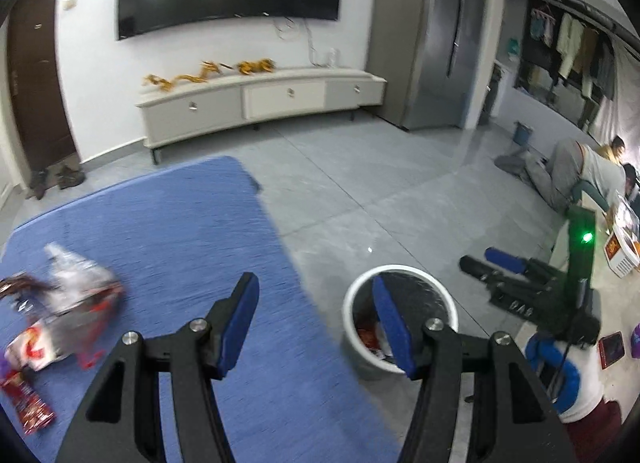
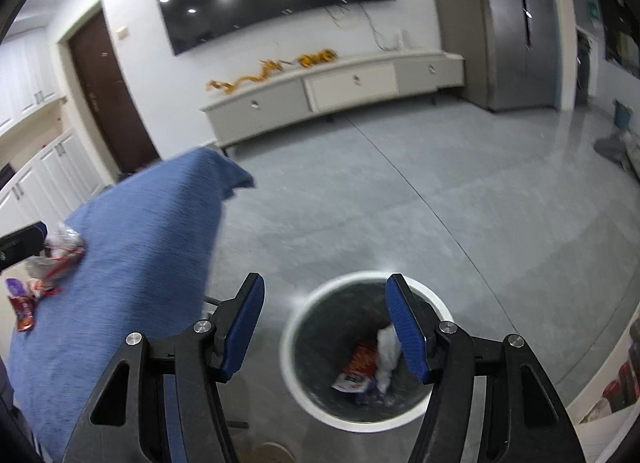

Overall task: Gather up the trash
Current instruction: 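Grasp the red chip bag with the left gripper while the right gripper grasps a clear bag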

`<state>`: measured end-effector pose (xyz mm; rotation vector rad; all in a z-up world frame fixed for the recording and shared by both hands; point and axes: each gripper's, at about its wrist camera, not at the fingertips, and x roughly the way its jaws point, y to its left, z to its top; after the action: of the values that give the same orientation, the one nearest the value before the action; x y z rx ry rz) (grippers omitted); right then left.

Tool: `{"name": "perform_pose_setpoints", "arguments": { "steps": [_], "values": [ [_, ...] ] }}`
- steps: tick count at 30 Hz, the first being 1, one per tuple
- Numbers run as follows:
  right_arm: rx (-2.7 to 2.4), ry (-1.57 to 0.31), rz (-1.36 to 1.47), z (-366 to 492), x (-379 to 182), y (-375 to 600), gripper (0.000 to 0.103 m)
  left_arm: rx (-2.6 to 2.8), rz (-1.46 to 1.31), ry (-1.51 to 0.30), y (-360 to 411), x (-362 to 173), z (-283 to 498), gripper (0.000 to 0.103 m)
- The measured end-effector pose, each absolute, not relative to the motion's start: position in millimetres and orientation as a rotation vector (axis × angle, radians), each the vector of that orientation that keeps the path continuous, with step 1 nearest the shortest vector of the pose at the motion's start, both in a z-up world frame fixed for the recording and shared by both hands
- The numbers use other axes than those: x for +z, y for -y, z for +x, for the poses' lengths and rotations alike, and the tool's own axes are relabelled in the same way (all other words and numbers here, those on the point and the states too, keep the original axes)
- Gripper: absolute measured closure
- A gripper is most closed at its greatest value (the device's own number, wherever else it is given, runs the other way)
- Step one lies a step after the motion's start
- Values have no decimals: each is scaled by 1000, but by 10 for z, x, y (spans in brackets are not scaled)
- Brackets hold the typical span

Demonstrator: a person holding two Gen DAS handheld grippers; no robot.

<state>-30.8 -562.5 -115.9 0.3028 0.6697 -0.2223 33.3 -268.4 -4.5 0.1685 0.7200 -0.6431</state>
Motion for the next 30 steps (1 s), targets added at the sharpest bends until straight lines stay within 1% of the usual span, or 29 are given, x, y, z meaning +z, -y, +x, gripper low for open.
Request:
{"name": "perform_pose_setpoints", "arguments": {
  "steps": [4, 8, 13, 18, 21, 24, 28, 29, 30],
  "values": [
    [-157, -638, 254, -287, -869, 5243, 41, -570, 145, -692, 2162, 14, 248, 45],
    [-75, -626, 220, -205, -682, 4844, 41, -472, 95, -672, 1466, 24, 182, 45],
    [40, -638, 168, -13, -577, 4282, 41, -325, 69, -646, 621, -63, 169, 45],
    [220, -673, 82, 344, -565, 3464, 40, -200, 84, -661, -80, -267, 250, 45],
    [303, -682, 19, 513, -604, 2999, 36, -191, 105, -680, -290, -388, 332, 45],
    [378, -687, -54, 728, -697, 2544, 34, -199, 116, -702, -318, -494, 413, 46],
    [418, -695, -117, 928, -800, 2194, 34, -218, 78, -739, -331, -626, 572, 46],
    [422, -698, -137, 1002, -833, 2114, 34, -222, 75, -745, -356, -646, 627, 47],
    [422, -700, -146, 1045, -844, 2069, 34, -226, 70, -754, -368, -677, 678, 50]
  ]
}}
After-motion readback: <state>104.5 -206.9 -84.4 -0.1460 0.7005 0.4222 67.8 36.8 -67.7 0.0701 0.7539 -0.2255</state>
